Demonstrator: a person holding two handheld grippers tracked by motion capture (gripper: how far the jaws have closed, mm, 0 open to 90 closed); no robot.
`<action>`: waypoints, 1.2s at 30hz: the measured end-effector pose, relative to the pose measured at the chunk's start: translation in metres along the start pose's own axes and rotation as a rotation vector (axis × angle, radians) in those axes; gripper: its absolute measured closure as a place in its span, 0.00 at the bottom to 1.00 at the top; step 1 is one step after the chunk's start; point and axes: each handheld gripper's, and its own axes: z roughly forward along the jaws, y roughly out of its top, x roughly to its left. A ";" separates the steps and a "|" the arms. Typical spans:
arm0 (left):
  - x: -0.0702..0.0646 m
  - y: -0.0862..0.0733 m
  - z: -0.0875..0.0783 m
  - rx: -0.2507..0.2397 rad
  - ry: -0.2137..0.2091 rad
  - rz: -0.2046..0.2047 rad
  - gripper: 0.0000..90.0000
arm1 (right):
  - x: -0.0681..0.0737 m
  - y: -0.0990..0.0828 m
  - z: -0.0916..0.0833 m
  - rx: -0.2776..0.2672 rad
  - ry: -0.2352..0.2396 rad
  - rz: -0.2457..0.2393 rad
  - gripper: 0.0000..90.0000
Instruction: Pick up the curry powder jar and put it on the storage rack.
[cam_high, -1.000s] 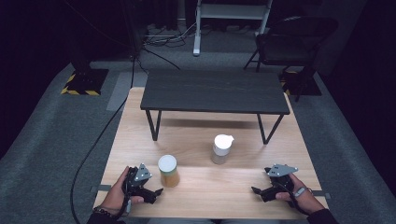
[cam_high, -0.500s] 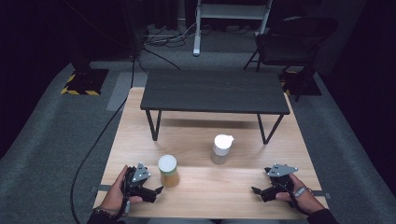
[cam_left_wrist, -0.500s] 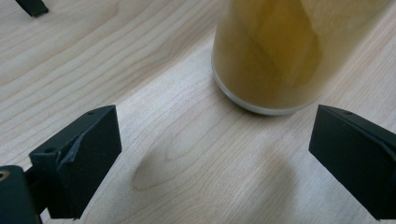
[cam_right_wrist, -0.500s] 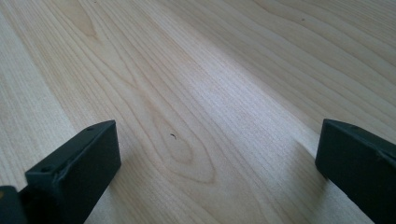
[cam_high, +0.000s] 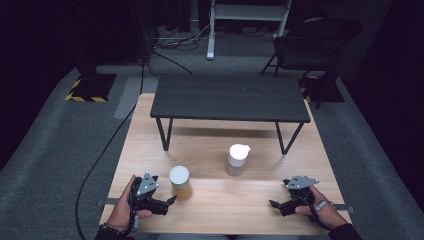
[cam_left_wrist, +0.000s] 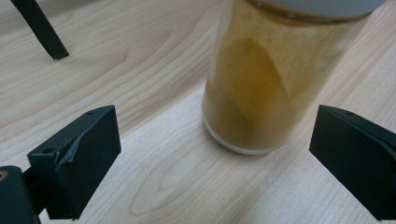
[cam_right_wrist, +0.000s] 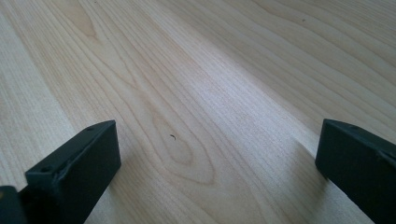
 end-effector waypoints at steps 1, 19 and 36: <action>-0.001 0.000 0.000 -0.003 -0.001 -0.001 0.02 | 0.000 0.000 0.000 0.000 0.000 0.000 0.00; -0.003 0.006 0.001 -0.060 -0.039 -0.035 0.02 | 0.000 0.000 0.000 0.000 0.000 0.000 0.00; -0.007 0.016 0.015 -0.076 -0.052 -0.041 0.02 | 0.000 0.000 0.000 0.000 0.000 0.000 0.00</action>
